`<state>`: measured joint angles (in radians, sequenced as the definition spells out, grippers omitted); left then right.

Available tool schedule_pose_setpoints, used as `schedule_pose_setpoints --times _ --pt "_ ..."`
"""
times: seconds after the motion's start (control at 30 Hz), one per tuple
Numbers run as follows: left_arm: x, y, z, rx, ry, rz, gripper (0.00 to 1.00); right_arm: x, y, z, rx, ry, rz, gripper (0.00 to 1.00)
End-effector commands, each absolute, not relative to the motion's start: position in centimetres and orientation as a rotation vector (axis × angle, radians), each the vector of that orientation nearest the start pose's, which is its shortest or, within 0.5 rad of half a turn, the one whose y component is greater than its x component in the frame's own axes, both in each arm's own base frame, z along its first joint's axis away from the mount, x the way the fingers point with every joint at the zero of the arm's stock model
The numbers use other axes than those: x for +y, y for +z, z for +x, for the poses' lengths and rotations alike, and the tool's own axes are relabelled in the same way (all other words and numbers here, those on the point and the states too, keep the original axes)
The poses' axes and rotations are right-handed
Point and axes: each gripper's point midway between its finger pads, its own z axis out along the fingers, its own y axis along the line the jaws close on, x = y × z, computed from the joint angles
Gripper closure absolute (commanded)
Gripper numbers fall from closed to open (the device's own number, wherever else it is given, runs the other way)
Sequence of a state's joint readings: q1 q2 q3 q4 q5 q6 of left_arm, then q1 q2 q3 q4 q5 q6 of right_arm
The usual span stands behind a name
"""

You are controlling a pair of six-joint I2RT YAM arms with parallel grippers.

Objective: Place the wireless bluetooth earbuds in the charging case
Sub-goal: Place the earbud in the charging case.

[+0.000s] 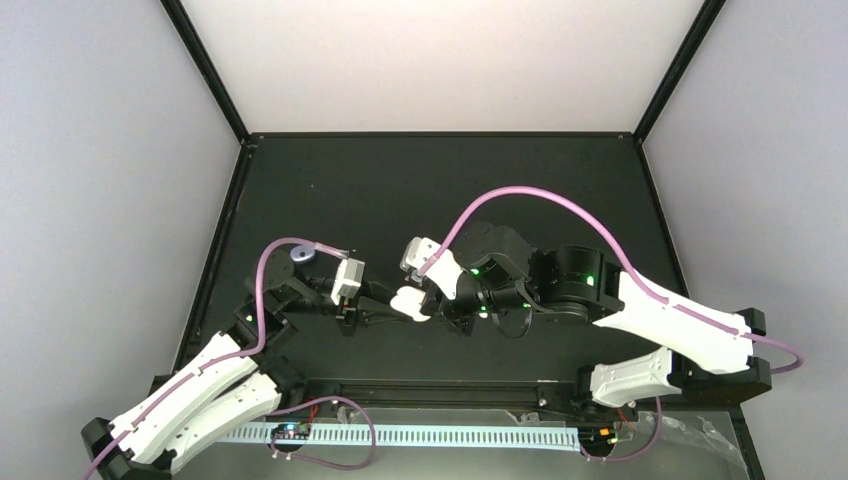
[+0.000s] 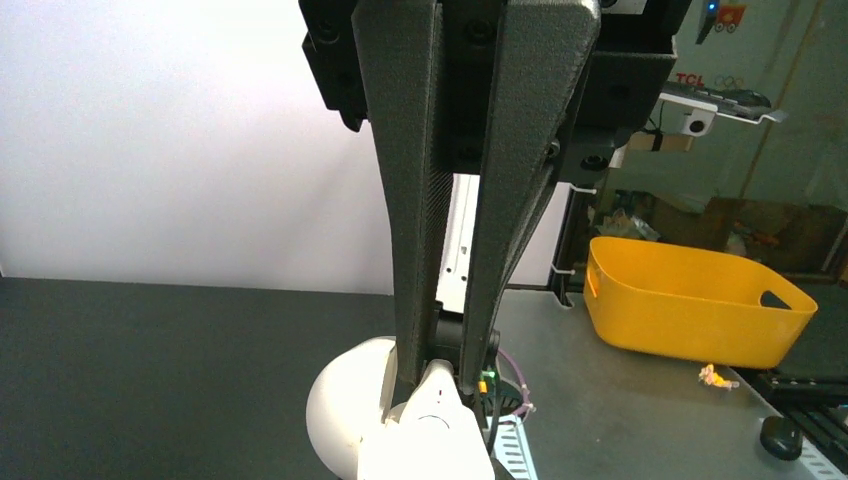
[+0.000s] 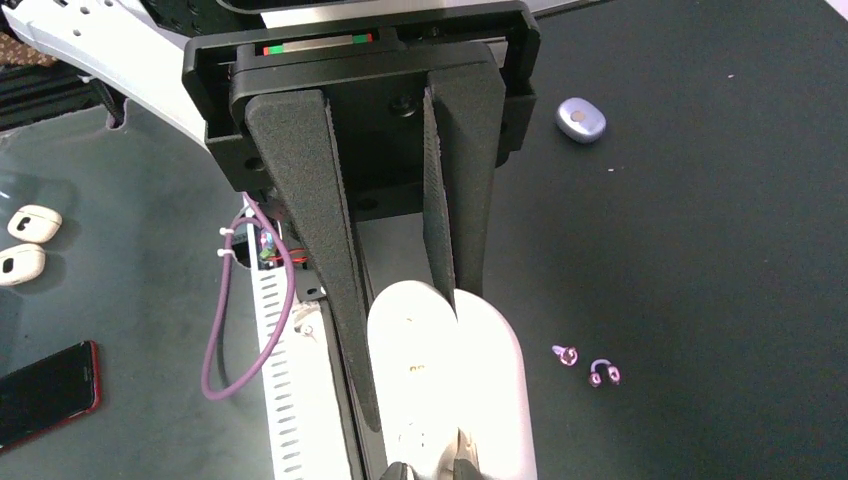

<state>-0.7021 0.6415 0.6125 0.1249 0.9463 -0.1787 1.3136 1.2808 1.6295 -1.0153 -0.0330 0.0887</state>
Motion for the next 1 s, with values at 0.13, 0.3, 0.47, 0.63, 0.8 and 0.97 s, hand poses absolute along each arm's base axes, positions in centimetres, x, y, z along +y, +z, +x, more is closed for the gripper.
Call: schedule_pose_setpoints --times 0.13,0.3,0.47,0.63,0.8,0.97 --pt "-25.3 35.2 8.3 1.156 -1.359 1.177 0.98 32.9 36.6 8.4 1.896 0.774 -1.32 0.88" --pt "-25.3 35.3 8.3 1.154 -1.356 1.174 0.98 32.9 36.3 8.3 1.902 0.774 -1.332 0.89" --pt "-25.3 35.4 8.3 1.153 -1.355 1.172 0.98 33.1 35.7 8.1 1.916 0.776 -1.352 0.9" --pt "-25.2 35.5 8.2 1.15 -1.355 1.17 0.99 33.4 35.5 7.9 1.919 0.785 -1.368 0.9" --pt "-25.2 35.6 8.3 1.148 -1.352 1.164 0.98 33.8 35.2 7.8 1.924 0.792 -1.381 0.94" --pt "-25.1 35.8 8.3 1.144 -1.351 1.159 0.98 34.0 35.0 7.8 1.929 0.791 -1.382 0.99"
